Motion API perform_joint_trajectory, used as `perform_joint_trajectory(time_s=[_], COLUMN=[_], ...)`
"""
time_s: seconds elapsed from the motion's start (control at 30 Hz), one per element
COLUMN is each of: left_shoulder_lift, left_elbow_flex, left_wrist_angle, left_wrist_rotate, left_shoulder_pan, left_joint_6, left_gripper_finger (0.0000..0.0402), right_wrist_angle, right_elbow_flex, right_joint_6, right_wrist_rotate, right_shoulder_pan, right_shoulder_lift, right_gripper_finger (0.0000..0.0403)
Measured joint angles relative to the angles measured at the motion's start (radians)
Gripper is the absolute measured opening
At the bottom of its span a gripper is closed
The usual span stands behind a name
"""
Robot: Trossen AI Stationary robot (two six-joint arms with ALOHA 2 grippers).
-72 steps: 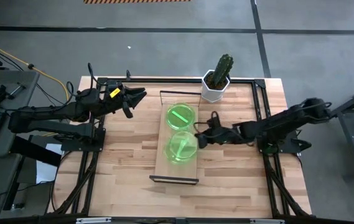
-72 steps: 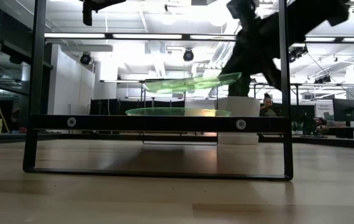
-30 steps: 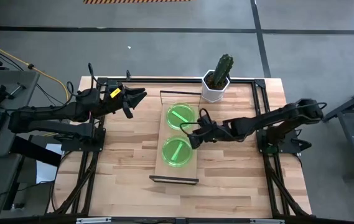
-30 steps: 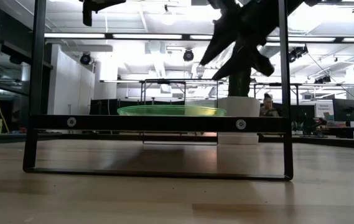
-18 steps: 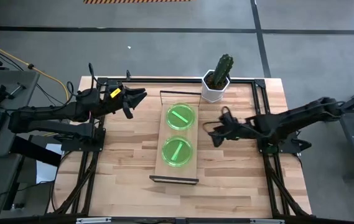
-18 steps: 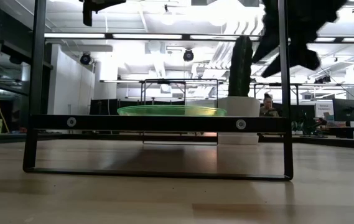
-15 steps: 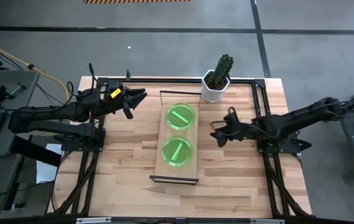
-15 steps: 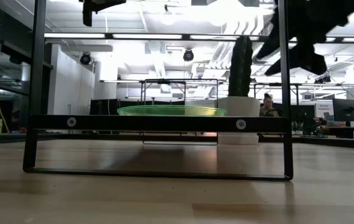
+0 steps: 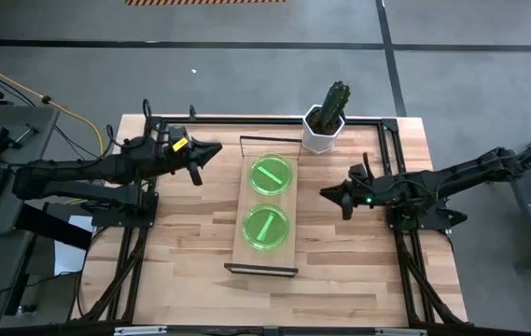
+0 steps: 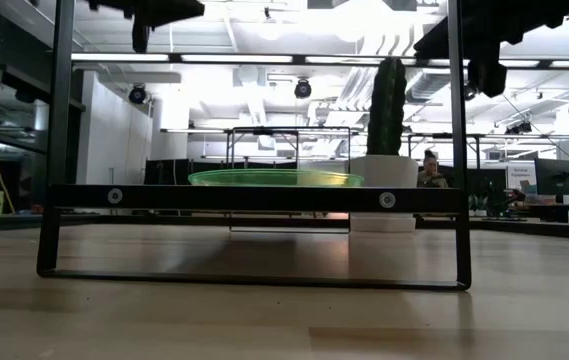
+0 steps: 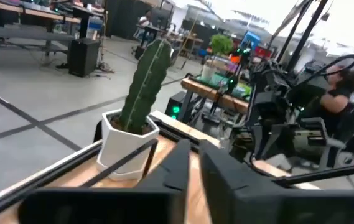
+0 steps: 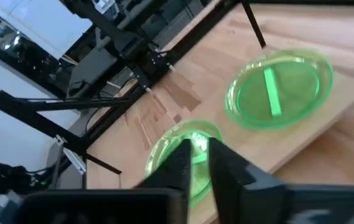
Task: Place and stack plates onto a shelf
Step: Return to Home Position
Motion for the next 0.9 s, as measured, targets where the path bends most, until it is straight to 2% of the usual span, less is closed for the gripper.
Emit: perform_joint_trajectory(time_s=[0.07, 0.27, 0.43, 0.67, 0.9], left_shoulder_lift=[-0.003, -0.047, -0.13, -0.291, -0.472], left_elbow_flex=[-0.065, -0.256, -0.355, -0.487, -0.599], left_wrist_angle=[0.083, 0.302, 0.32, 0.319, 0.311], left_wrist_rotate=[0.024, 0.043, 0.044, 0.097, 0.13], left_shoulder_pan=[0.0, 0.0, 0.0, 0.001, -0.012], left_joint_6=[-0.025, -0.089, -0.092, -0.086, -0.166], left_gripper_finger=[0.0008, 0.0002, 0.0001, 0.0, 0.0], right_wrist_angle=[-0.008, -0.029, -0.023, -0.014, 0.003], right_elbow_flex=[0.006, 0.008, 0.008, 0.008, 0.008], right_joint_6=[-0.042, -0.163, -0.122, -0.082, 0.037], right_wrist_rotate=[0.008, 0.024, 0.027, 0.028, 0.031], right_shoulder_pan=[0.0, 0.0, 0.0, 0.0, 0.0], right_shoulder_lift=[-0.008, -0.009, -0.01, -0.035, -0.069], right_gripper_finger=[0.0009, 0.0008, 0.0005, 0.0001, 0.0])
